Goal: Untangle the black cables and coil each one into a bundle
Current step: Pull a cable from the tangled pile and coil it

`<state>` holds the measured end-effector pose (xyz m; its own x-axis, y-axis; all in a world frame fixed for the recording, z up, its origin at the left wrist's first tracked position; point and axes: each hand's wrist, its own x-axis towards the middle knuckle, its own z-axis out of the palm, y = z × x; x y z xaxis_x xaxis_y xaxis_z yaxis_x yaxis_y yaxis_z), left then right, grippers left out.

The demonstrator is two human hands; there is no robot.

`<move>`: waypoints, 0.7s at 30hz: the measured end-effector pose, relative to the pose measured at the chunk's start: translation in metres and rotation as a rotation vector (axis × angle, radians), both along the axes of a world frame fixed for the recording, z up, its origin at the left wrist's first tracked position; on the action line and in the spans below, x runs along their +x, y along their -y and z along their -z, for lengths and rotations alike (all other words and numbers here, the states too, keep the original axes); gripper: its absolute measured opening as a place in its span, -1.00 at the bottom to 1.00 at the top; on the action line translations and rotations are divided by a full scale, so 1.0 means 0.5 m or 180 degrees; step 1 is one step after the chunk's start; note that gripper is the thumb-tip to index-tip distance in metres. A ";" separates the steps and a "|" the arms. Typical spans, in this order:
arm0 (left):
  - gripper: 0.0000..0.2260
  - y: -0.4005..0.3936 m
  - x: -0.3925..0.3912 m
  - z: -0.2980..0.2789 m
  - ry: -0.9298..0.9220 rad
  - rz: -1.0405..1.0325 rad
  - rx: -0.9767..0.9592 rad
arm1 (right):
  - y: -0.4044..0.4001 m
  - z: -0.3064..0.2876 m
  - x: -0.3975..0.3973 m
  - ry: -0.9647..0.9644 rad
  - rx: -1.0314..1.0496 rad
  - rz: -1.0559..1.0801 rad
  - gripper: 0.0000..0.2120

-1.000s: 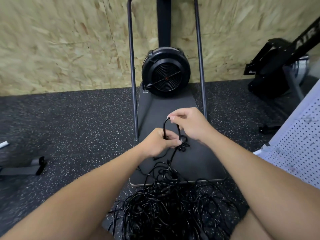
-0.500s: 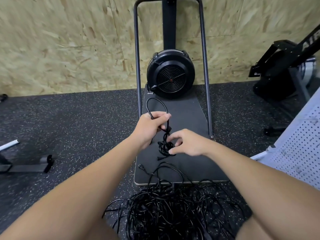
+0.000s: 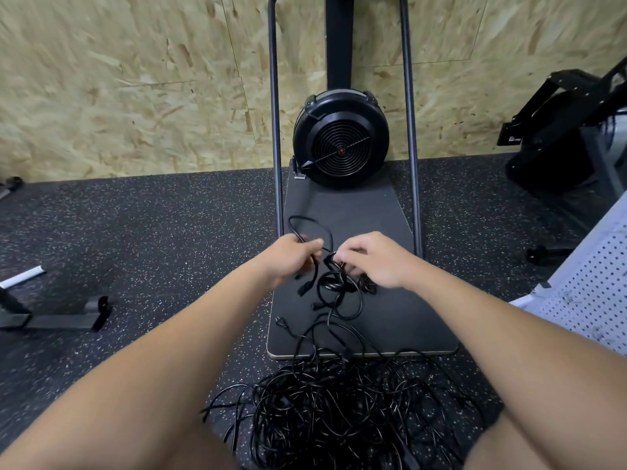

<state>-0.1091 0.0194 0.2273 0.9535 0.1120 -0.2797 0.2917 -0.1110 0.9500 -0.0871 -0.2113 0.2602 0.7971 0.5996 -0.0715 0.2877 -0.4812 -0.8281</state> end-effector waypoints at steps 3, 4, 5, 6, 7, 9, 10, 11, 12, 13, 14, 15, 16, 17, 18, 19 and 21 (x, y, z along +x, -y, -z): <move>-0.75 -0.005 -0.009 0.020 -0.0295 0.0252 0.0865 | 0.012 -0.003 0.013 -0.0323 0.0565 0.0332 -0.77; -0.70 -0.005 -0.011 0.022 -0.0362 0.0330 0.1111 | 0.016 -0.003 0.016 -0.0471 0.0758 0.0419 -0.76; -0.66 -0.005 -0.012 0.025 -0.0419 0.0398 0.1295 | 0.020 -0.003 0.020 -0.0631 0.0940 0.0506 -0.75; -0.63 -0.003 -0.012 0.027 -0.0434 0.0473 0.1450 | 0.024 -0.005 0.023 -0.0753 0.1072 0.0582 -0.74; -0.62 -0.002 -0.012 0.028 -0.0414 0.0557 0.1645 | 0.028 -0.006 0.025 -0.0831 0.1176 0.0625 -0.73; -0.71 0.006 -0.008 0.024 -0.0102 0.0723 0.2093 | 0.034 -0.011 0.027 -0.0861 0.1276 0.0675 -0.72; -0.73 0.014 -0.009 0.015 0.0130 0.0759 0.2123 | 0.035 -0.011 0.029 -0.0881 0.1330 0.0697 -0.73; -0.63 0.023 -0.012 0.003 0.0328 0.0778 0.1964 | 0.036 -0.009 0.030 -0.0930 0.1400 0.0710 -0.74; -0.50 0.032 -0.016 -0.009 0.0503 0.0881 0.1687 | 0.036 -0.007 0.032 -0.0989 0.1461 0.0721 -0.75; -0.39 0.043 -0.023 -0.024 0.0686 0.1026 0.1403 | 0.036 -0.006 0.032 -0.1030 0.1491 0.0740 -0.76; -0.33 0.049 -0.026 -0.033 0.0831 0.1173 0.1201 | 0.036 -0.003 0.033 -0.1043 0.1485 0.0757 -0.77; -0.31 0.054 -0.027 -0.036 0.0954 0.1323 0.1081 | 0.034 -0.002 0.033 -0.1040 0.1473 0.0761 -0.77; -0.32 0.059 -0.030 -0.036 0.1042 0.1441 0.1003 | 0.034 -0.001 0.033 -0.1019 0.1459 0.0795 -0.77; -0.33 0.064 -0.033 -0.037 0.1102 0.1481 0.0926 | 0.033 -0.001 0.033 -0.1009 0.1477 0.0826 -0.76; -0.37 0.067 -0.035 -0.036 0.1161 0.1444 0.0913 | 0.032 -0.004 0.032 -0.1002 0.1503 0.0846 -0.75; -0.44 0.071 -0.036 -0.035 0.1235 0.1348 0.0937 | 0.032 -0.008 0.030 -0.0988 0.1506 0.0860 -0.76; -0.65 0.075 -0.037 -0.037 0.1367 0.1109 0.1026 | 0.031 -0.014 0.028 -0.0968 0.1507 0.0877 -0.79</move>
<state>-0.1276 -0.0183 0.2457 0.9688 -0.2100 0.1315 -0.2123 -0.4304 0.8773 -0.0729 -0.2270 0.2673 0.9127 0.3971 -0.0963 -0.0767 -0.0650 -0.9949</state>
